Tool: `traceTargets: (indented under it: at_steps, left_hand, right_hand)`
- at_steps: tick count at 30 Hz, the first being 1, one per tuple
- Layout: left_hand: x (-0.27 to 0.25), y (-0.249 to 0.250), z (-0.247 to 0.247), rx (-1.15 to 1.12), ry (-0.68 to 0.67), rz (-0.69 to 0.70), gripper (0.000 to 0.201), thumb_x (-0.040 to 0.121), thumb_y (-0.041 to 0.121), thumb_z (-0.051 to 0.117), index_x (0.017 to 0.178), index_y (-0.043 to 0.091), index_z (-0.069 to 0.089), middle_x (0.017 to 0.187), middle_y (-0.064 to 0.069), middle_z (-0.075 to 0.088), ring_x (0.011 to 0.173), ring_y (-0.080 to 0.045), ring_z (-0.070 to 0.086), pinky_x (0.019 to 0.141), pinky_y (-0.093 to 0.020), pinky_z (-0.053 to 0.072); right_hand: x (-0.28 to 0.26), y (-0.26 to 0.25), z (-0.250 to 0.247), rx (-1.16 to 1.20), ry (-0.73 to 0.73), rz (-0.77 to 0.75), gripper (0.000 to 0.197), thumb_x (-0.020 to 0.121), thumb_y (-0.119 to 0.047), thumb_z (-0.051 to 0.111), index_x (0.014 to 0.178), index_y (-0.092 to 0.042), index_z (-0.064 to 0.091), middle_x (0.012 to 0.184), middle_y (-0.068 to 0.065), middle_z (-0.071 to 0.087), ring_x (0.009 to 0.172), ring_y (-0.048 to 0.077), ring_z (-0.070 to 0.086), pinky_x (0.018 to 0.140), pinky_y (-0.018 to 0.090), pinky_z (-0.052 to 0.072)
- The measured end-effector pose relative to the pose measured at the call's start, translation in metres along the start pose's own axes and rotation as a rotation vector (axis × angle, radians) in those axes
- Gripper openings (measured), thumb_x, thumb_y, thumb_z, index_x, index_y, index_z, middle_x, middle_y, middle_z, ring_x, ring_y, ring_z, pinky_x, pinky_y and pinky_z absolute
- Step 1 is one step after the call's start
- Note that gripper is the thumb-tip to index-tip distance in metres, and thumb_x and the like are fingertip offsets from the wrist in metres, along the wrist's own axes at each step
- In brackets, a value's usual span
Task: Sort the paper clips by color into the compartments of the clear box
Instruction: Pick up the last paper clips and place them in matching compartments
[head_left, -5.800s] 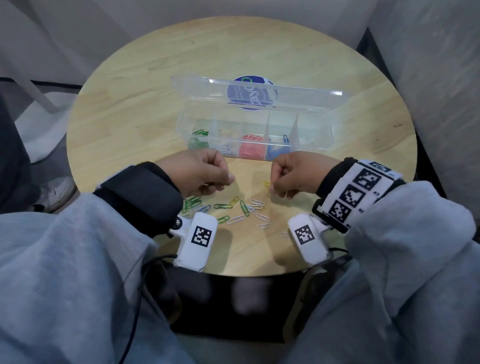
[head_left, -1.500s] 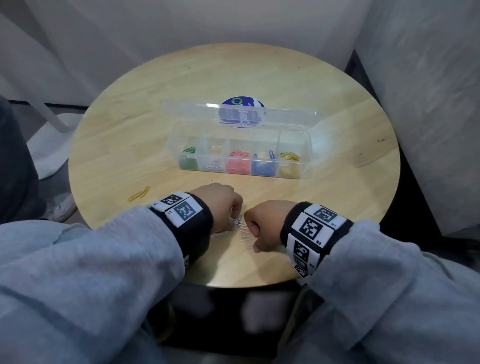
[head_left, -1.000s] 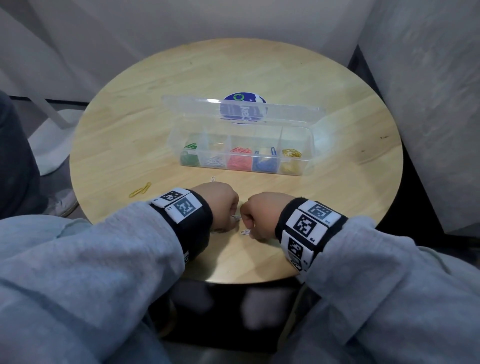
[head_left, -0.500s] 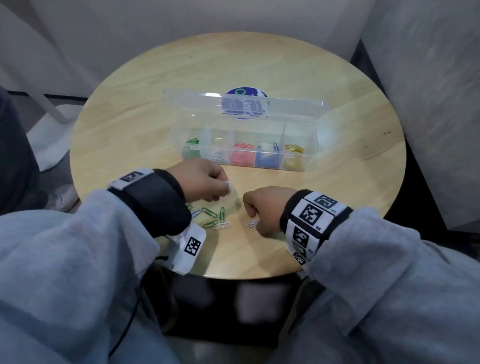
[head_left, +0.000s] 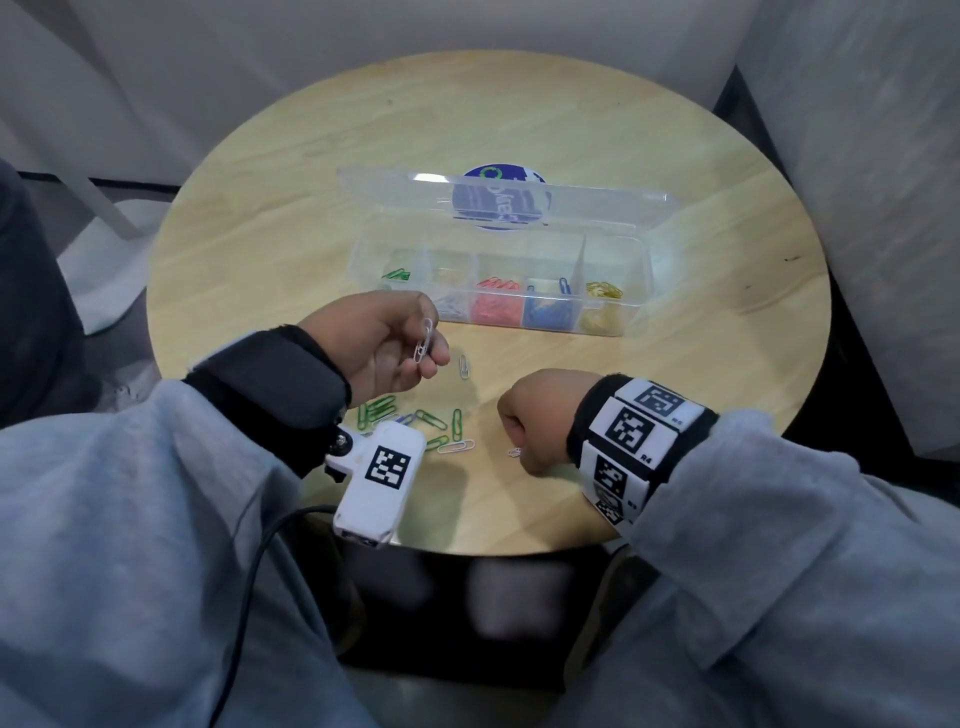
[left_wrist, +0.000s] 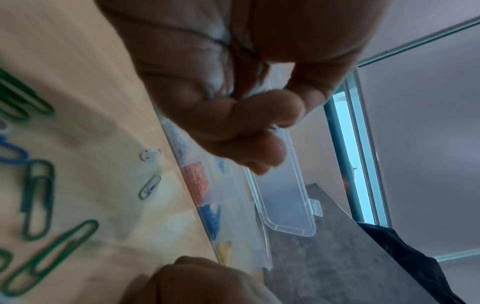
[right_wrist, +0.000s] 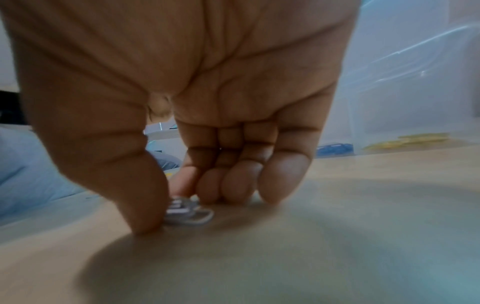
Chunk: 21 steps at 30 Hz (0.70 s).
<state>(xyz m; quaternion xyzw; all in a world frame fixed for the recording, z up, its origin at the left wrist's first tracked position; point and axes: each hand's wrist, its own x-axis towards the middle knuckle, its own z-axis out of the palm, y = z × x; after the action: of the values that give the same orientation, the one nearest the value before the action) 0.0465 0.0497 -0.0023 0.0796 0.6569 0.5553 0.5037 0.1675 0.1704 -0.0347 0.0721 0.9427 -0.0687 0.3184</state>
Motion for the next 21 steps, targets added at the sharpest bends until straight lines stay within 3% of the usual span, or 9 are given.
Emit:
traceTargets:
  at_steps: [3,6,8,11,13,16,21]
  left_hand:
    - [0.000,0.001,-0.003,-0.025,0.028,0.009,0.024,0.078,0.001,0.031,0.060,0.012,0.043,0.048,-0.008,0.056,0.036,-0.013,0.047,0.034,-0.012,0.034]
    - [-0.002,0.006,-0.004,0.016,0.059,0.017,0.005,0.061,0.010,0.042,0.062,0.014,0.045,0.047,-0.006,0.054,0.036,-0.013,0.044,0.035,-0.012,0.032]
    - [-0.003,0.007,-0.005,0.082,0.091,0.017,0.007,0.060,0.014,0.046,0.066,0.015,0.048,0.045,-0.002,0.051,0.036,-0.011,0.042,0.035,-0.011,0.030]
    - [-0.002,0.007,-0.008,0.297,0.161,-0.017,0.006,0.077,0.014,0.050,0.074,0.016,0.054,0.049,0.003,0.042,0.044,-0.010,0.032,0.037,-0.014,0.022]
    - [0.002,0.005,-0.016,0.466,0.204,-0.041,0.019,0.087,0.008,0.044,0.074,0.017,0.054,0.056,0.003,0.037,0.049,-0.011,0.026,0.037,-0.014,0.020]
    - [0.004,0.002,-0.034,0.717,0.223,-0.041,0.019,0.087,0.008,0.051,0.070,0.016,0.049,0.057,0.001,0.035,0.049,-0.014,0.025,0.043,-0.018,0.021]
    - [0.001,-0.007,-0.057,1.162,0.296,-0.070,0.010,0.078,0.020,0.066,0.073,0.019,0.057,0.065,0.003,0.051,0.058,-0.014,0.042,0.056,-0.024,0.032]
  right_hand:
    - [0.000,-0.001,-0.001,0.004,0.013,0.005,0.021,0.082,-0.016,0.057,0.102,-0.011,0.063,0.102,0.004,0.066,0.094,0.023,0.062,0.074,0.031,0.050]
    - [0.002,-0.001,0.000,0.001,0.001,0.045,0.021,0.079,-0.014,0.058,0.100,-0.012,0.062,0.099,0.003,0.065,0.089,0.022,0.062,0.070,0.030,0.051]
    - [0.003,-0.002,0.000,-0.014,-0.008,0.074,0.020,0.081,-0.015,0.057,0.100,-0.012,0.063,0.099,0.004,0.065,0.085,0.022,0.061,0.066,0.029,0.049]
    - [0.005,-0.002,0.000,-0.053,-0.021,0.085,0.022,0.085,-0.017,0.055,0.104,-0.010,0.063,0.102,0.005,0.065,0.082,0.022,0.059,0.064,0.028,0.045]
    - [0.006,-0.003,-0.001,-0.073,-0.034,0.085,0.024,0.085,-0.017,0.055,0.107,-0.009,0.063,0.105,0.005,0.065,0.087,0.023,0.061,0.064,0.028,0.044]
    - [0.006,-0.004,-0.002,-0.032,0.000,0.116,0.023,0.083,-0.012,0.053,0.104,-0.010,0.063,0.103,0.004,0.065,0.090,0.023,0.063,0.063,0.028,0.045]
    - [0.005,0.003,-0.012,0.059,0.051,0.209,0.009,0.079,-0.008,0.050,0.085,-0.014,0.052,0.082,0.001,0.053,0.076,0.021,0.053,0.058,0.027,0.043]
